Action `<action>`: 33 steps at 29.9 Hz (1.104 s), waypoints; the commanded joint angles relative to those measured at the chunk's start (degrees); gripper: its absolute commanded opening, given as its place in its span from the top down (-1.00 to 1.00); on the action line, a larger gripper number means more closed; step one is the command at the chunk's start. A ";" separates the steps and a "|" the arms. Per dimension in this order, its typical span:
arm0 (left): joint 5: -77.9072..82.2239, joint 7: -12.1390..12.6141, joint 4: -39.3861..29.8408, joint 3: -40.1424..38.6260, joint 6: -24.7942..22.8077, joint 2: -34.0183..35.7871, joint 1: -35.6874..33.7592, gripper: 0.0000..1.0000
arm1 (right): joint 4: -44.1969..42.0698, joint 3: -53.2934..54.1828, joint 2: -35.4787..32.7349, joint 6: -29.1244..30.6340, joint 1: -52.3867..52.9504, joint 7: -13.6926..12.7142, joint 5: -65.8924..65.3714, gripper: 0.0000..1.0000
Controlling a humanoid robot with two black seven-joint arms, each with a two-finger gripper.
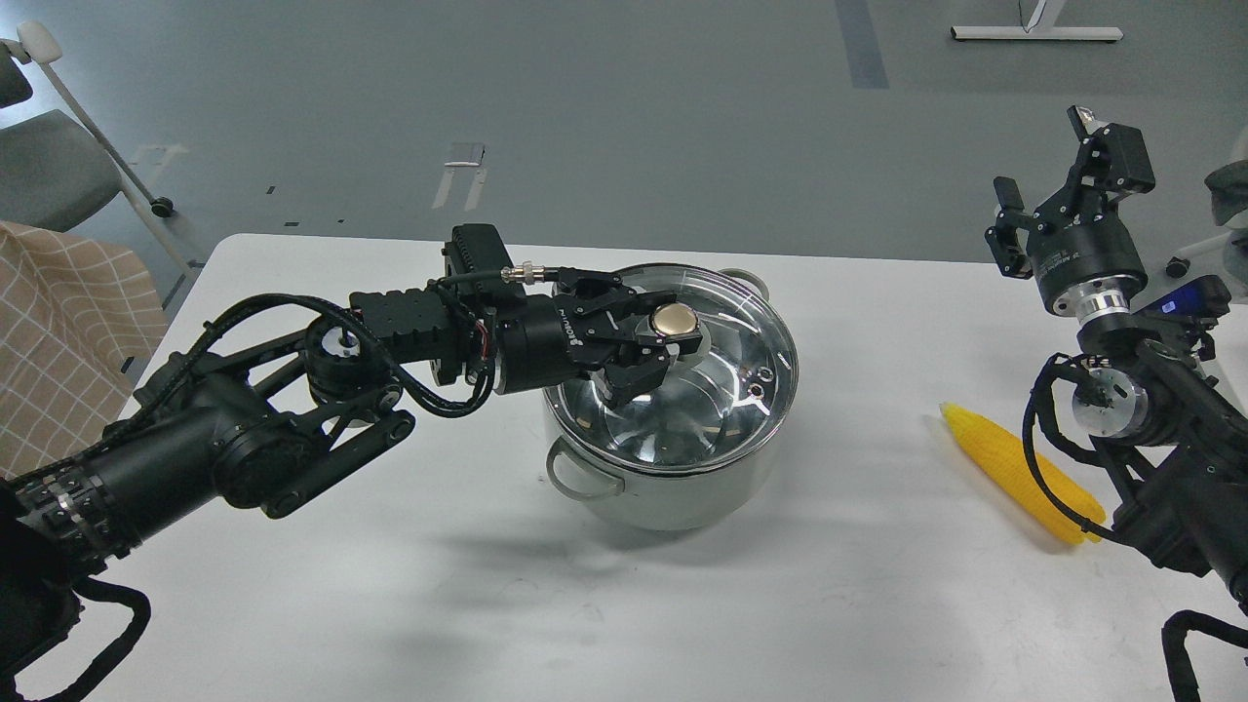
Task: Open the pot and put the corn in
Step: 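Close the left gripper on the glass lid's brass knob, then lift the glass lid off the pot with the left gripper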
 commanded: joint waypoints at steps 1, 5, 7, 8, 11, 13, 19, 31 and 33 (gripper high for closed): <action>0.00 0.00 -0.44 -0.12 0.01 0.47 -0.28 0.01 | 0.00 0.00 0.01 0.00 0.00 0.00 0.00 -1.00; 0.00 0.00 -0.70 -0.29 -0.07 0.56 -0.37 0.01 | 0.00 0.00 0.01 -0.09 0.00 0.00 0.00 -1.00; 0.00 0.00 -0.96 -0.56 -0.07 0.91 -0.46 0.01 | 0.00 0.00 0.01 -0.09 0.00 0.00 0.00 -1.00; 0.00 0.00 -1.57 -0.73 -0.07 1.35 -0.63 0.01 | 0.00 0.00 -0.08 -0.09 0.00 0.00 0.00 -1.00; 0.00 0.00 -3.07 -1.00 -0.16 3.37 -1.60 0.01 | 0.00 0.00 -0.17 -0.09 0.00 0.00 0.00 -1.00; 0.00 0.00 -3.86 -1.26 -0.16 5.83 -2.83 0.01 | 0.00 0.00 -0.26 -0.09 0.00 0.00 0.00 -1.00; -2.65 0.00 -7.64 -1.70 0.01 17.23 -5.55 0.01 | 0.00 0.09 -0.17 -0.09 0.00 0.00 0.00 -1.00; -12.05 0.00 -8.44 -1.88 9.15 36.85 1.46 0.01 | 0.00 -0.09 -0.08 -0.09 -0.17 0.00 0.00 -1.00; -13.11 0.00 -8.35 -1.88 11.34 38.70 4.54 0.01 | 0.00 -0.09 -0.08 -0.09 -0.26 0.00 0.00 -1.00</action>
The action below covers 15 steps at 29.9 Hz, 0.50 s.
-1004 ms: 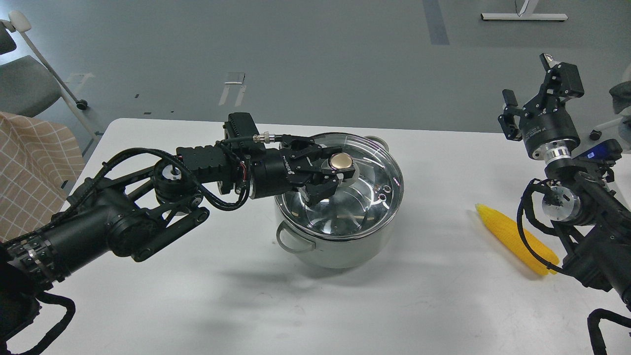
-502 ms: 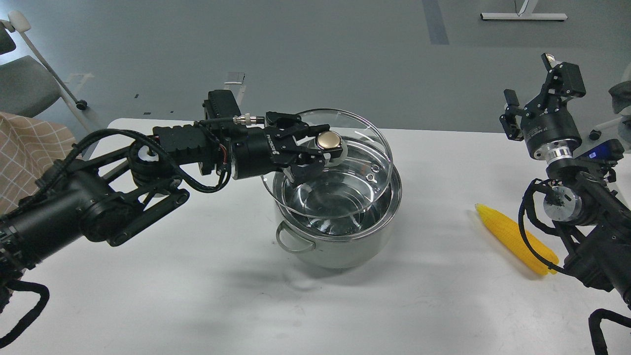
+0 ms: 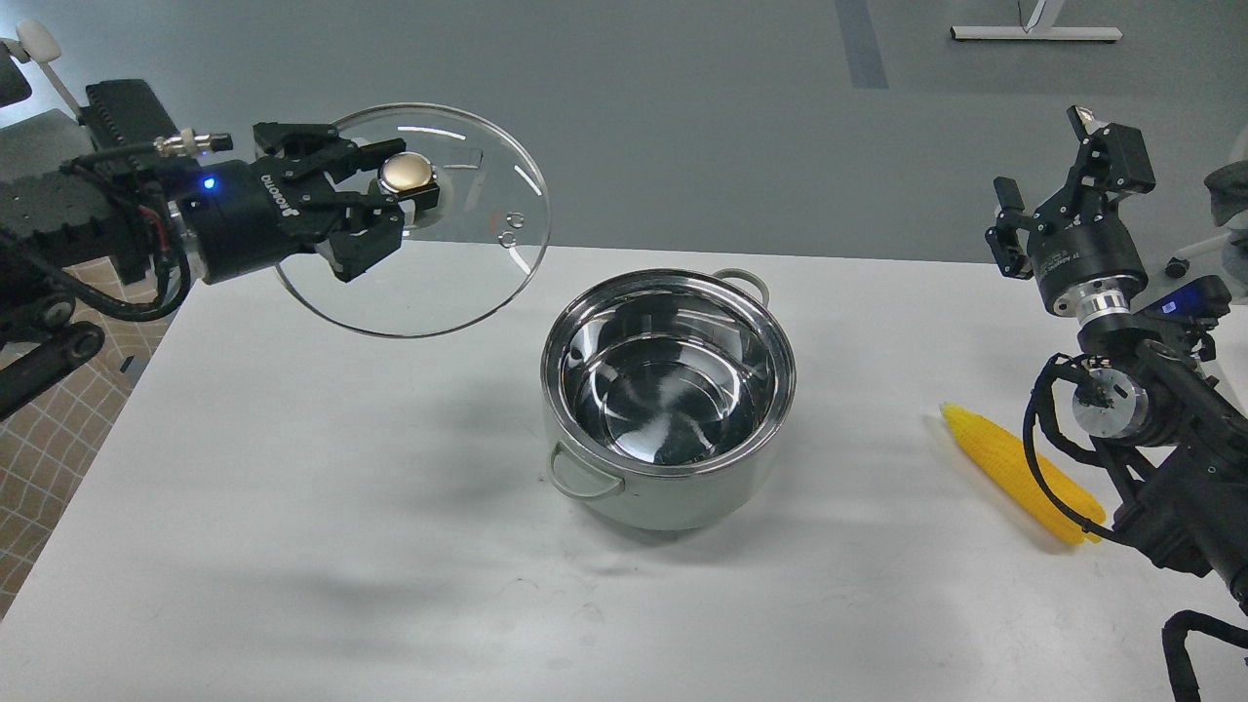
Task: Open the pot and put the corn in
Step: 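Lift the glass lid off the pot with the left gripper, then lower the glass lid onto the table beside the pot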
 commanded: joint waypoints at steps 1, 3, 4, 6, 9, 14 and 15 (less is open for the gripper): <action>-1.86 -0.01 0.33 -0.03 4.44 3.01 5.83 0.01 | 0.00 0.00 -0.06 0.00 -0.14 0.00 0.00 -1.00; -3.00 -0.01 1.03 -0.12 7.70 3.19 9.45 0.01 | 0.09 0.00 -0.06 0.00 -0.49 0.00 0.00 -1.00; -4.31 -0.01 1.99 -0.21 10.32 3.02 11.37 0.01 | 0.09 0.00 -0.06 0.00 -0.50 0.00 0.00 -1.00; -5.63 -0.01 2.78 -0.12 13.32 2.84 13.14 0.01 | 0.09 0.00 -0.06 0.00 -0.50 0.00 0.00 -1.00; -6.52 -0.01 5.24 0.14 18.07 2.14 16.49 0.01 | 0.35 0.00 -0.14 0.00 -1.20 0.00 0.00 -1.00; -6.25 -0.01 10.95 0.41 22.61 -1.72 19.56 0.01 | 1.06 0.00 -0.23 0.00 -1.90 0.00 -0.09 -1.00; -5.99 -0.01 12.35 0.41 22.61 -2.16 20.44 0.01 | 1.06 0.00 -0.23 0.00 -1.90 0.00 0.00 -1.00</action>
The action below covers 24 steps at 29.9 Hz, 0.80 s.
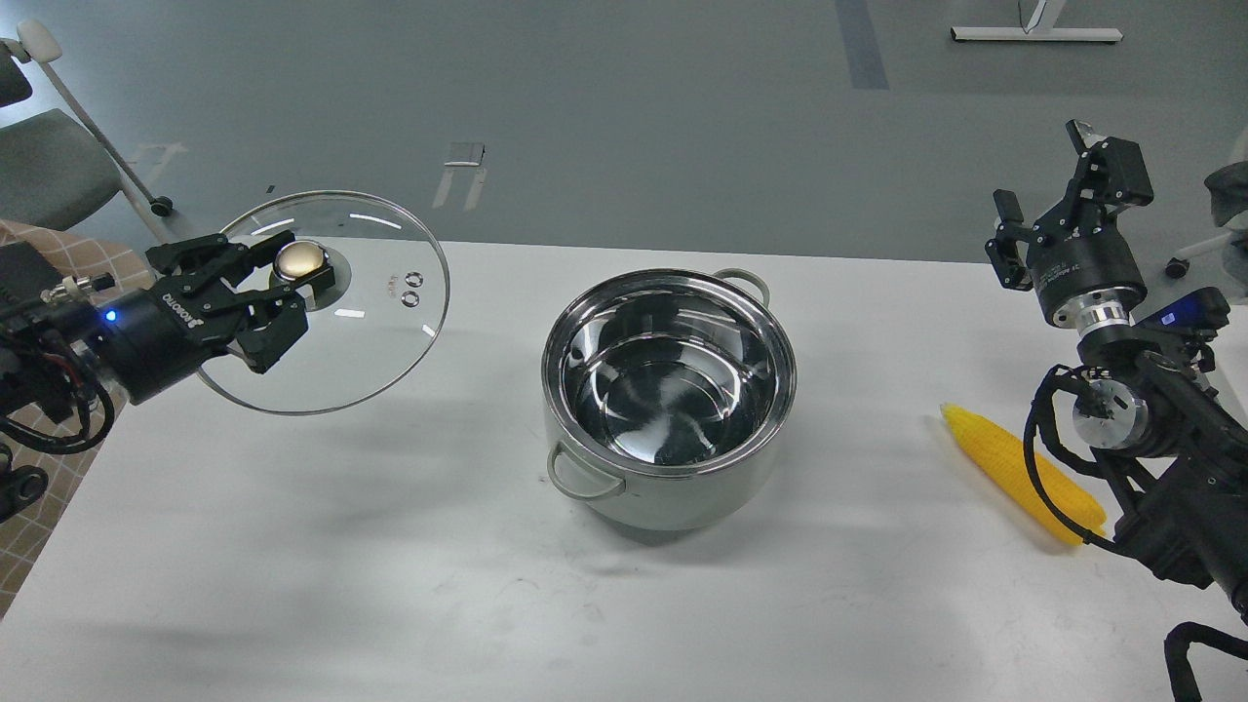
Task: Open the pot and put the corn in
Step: 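Lower the glass lid onto the table beside the pot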
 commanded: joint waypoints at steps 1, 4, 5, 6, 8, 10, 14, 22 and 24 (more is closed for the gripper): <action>0.58 -0.01 4.57 0.28 1.15 -2.02 2.97 0.01 | 0.12 0.00 -0.01 0.00 -0.25 0.00 -0.09 -1.00; 0.67 -0.01 6.68 0.36 1.15 -3.42 4.91 0.01 | 0.12 0.00 -0.01 0.00 -0.42 0.00 0.00 -1.00; 0.67 -0.01 7.30 0.45 1.15 -3.86 5.35 0.01 | 0.12 0.00 -0.01 0.00 -0.42 0.00 0.00 -1.00; 0.76 -0.01 8.53 0.45 1.15 -4.74 6.23 0.01 | 0.12 0.00 -0.01 0.00 -0.51 0.00 0.00 -1.00; 0.76 -0.01 10.20 0.45 1.15 -5.62 7.29 0.01 | 0.21 0.00 -0.01 0.00 -0.77 0.00 0.00 -1.00; 0.76 -0.01 11.08 0.45 1.15 -6.41 8.16 0.01 | 0.21 0.00 -0.01 0.00 -0.86 0.00 0.00 -1.00; 0.76 -0.01 12.49 0.45 1.15 -8.17 8.70 0.01 | 0.21 0.00 -0.01 0.00 -0.95 0.00 0.00 -1.00; 0.76 -0.01 15.74 0.45 1.15 -10.90 8.87 0.01 | 0.21 0.00 0.08 0.00 -1.21 0.00 0.00 -1.00; 0.76 -0.01 16.36 0.63 1.15 -11.60 8.87 0.00 | 0.21 0.00 0.08 0.00 -1.21 0.00 -0.09 -1.00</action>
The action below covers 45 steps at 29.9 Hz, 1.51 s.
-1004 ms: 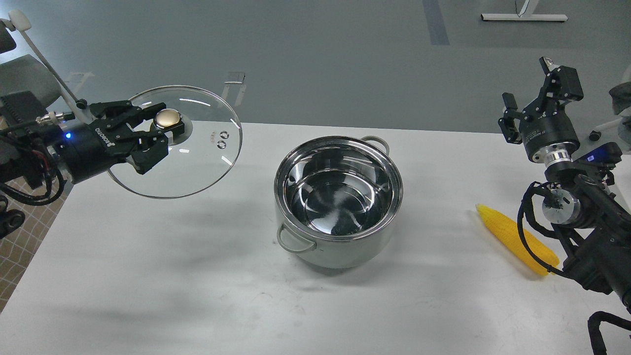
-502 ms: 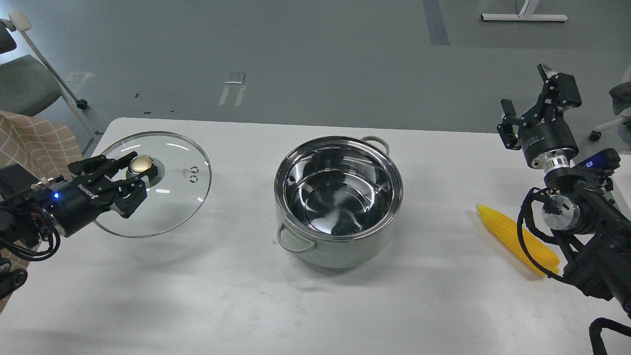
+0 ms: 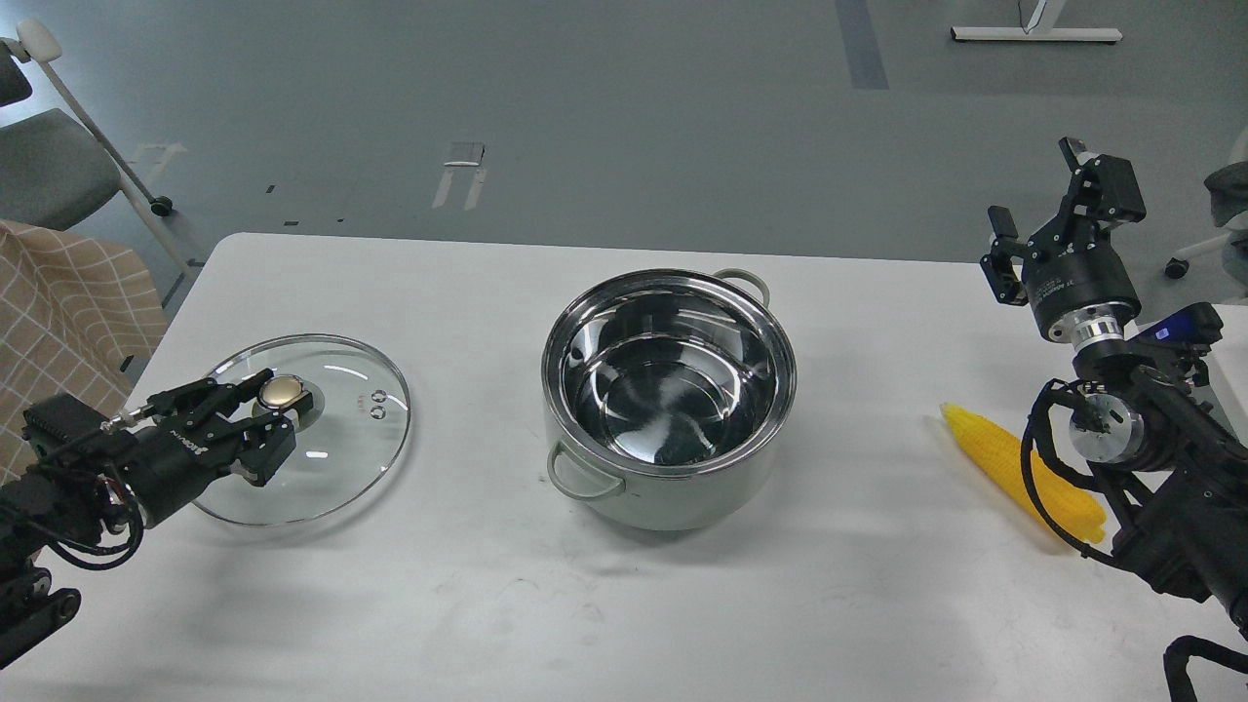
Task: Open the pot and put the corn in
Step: 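Lower the glass lid onto the table beside the pot, then open the left gripper and raise it away from the lid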
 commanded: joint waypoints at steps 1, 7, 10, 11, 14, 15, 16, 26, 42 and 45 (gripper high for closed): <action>-0.02 0.00 1.10 0.26 0.00 -1.15 0.01 0.00 | -0.01 0.00 -0.06 0.00 0.00 0.00 0.08 -1.00; -0.02 0.00 1.28 0.26 0.00 -2.29 0.01 -0.02 | -0.01 0.00 -0.15 0.00 -0.09 0.00 0.08 -1.00; -0.02 0.00 1.72 0.26 0.00 -2.29 0.10 -0.03 | -0.01 0.00 -0.15 0.00 -0.27 0.00 -0.01 -1.00; -0.02 0.00 1.72 0.26 0.00 -2.29 0.10 -0.07 | -0.01 0.00 -0.06 0.00 -0.27 0.00 -0.01 -1.00; -0.02 0.00 1.72 0.26 0.00 -2.29 0.10 -0.14 | -0.01 0.00 0.03 0.00 -0.27 0.00 -0.01 -1.00; -0.02 0.00 1.72 0.26 0.00 -2.29 0.10 -0.16 | -0.01 0.09 0.03 0.00 -0.27 0.00 0.08 -1.00; -0.02 0.00 1.72 0.26 0.00 -2.29 0.10 -0.17 | -0.01 0.00 0.03 0.00 -0.27 0.00 -0.01 -1.00; -0.10 0.00 1.72 0.17 0.00 -2.21 0.01 -0.44 | -0.01 0.09 -0.24 0.00 -0.27 0.00 0.08 -1.00; -16.25 0.00 -5.92 -0.80 0.00 4.83 -11.75 -0.91 | 4.20 0.09 -6.11 0.00 0.87 0.00 -0.01 -1.00; -20.92 0.00 -5.93 -1.06 -0.05 4.39 -16.50 -0.91 | 5.26 -0.09 -9.19 0.09 1.93 0.00 0.08 -1.00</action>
